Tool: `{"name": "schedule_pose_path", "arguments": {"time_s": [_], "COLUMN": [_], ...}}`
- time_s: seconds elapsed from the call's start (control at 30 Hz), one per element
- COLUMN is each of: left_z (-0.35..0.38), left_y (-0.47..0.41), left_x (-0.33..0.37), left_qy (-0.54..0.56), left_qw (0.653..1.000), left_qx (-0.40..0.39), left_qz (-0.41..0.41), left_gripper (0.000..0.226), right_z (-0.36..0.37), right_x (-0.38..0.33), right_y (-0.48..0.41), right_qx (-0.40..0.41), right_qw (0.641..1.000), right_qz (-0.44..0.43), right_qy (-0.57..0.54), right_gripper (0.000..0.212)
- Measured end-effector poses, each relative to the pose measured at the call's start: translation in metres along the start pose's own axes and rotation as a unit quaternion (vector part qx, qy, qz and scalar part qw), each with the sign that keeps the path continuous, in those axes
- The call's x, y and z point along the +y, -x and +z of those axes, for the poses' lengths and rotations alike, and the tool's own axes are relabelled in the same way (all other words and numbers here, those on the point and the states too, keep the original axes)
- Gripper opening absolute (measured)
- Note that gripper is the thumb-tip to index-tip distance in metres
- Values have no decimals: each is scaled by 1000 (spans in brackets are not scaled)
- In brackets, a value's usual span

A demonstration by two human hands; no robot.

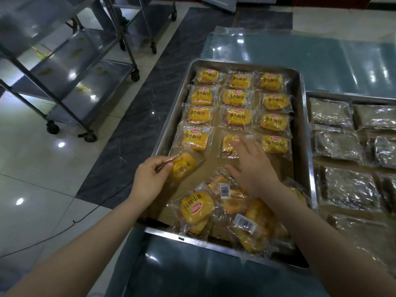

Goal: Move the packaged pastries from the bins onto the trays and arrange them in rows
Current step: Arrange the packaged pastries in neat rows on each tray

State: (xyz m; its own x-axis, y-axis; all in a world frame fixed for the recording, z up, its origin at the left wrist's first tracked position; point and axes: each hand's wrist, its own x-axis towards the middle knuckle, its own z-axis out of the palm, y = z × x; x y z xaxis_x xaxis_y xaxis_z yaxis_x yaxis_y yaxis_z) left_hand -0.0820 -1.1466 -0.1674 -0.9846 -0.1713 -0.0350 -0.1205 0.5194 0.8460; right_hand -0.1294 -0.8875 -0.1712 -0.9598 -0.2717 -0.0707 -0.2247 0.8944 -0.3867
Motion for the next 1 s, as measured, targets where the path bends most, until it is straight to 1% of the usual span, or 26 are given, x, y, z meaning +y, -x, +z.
{"name": "schedule_pose_path", "arguments": {"time_s": [0.07,0.17,0.3,0.37,0.4,0.43,0.5,0.53,0.57,0.6,0.63,0.7,0.77,0.8,0.87,0.93,1.0], "left_z": [-1,0,4,5,6,6,8,9,10,11,12,14,11,8,1,-5,-10], "left_y": [-1,-6,-14,-15,-15,-14,-10,-9,-9,-9,-10,-9,-3,2,14,27,36], "left_x": [6,20,33,33,31,28,23,21,21,21,22,24,21,18,10,0,-7], "left_qy": [4,2,34,45,59,79,128,147,164,175,182,167,113,79,5,-49,-59], "left_qw": [1000,1000,999,998,998,997,990,987,983,981,979,981,987,990,986,974,974], "left_qx": [6,1,-28,-34,-27,-15,16,30,36,33,24,-2,-24,-45,-125,-197,-206], "left_qz": [-4,18,11,10,2,-13,-49,-64,-74,-81,-84,-94,-108,-112,-112,-97,-72], "left_gripper": [19,18,17,14,12,9,4,7,10,11,11,8,19,24,26,22,16], "right_z": [-5,-8,-4,0,2,2,5,5,6,9,13,15,12,9,8,8,11], "right_x": [-4,-17,-38,-44,-46,-48,-49,-52,-57,-63,-69,-73,-66,-61,-52,-50,-54], "right_y": [6,8,-2,-8,-10,-11,-14,-14,-15,-16,-17,-19,-23,-24,-26,-27,-31], "right_qx": [-13,-35,-100,-108,-94,-72,-46,-62,-92,-117,-122,-70,-9,-1,-26,-64,-81], "right_qw": [997,982,946,931,919,898,837,811,795,792,798,820,843,859,903,937,953], "right_qz": [-3,-4,25,43,62,87,135,144,147,149,156,186,208,206,178,130,78], "right_qy": [-81,-188,-308,-346,-377,-425,-528,-563,-581,-581,-569,-537,-496,-468,-391,-316,-281], "right_gripper": [65,61,64,58,52,47,47,49,51,54,56,56,51,48,44,42,44]}}
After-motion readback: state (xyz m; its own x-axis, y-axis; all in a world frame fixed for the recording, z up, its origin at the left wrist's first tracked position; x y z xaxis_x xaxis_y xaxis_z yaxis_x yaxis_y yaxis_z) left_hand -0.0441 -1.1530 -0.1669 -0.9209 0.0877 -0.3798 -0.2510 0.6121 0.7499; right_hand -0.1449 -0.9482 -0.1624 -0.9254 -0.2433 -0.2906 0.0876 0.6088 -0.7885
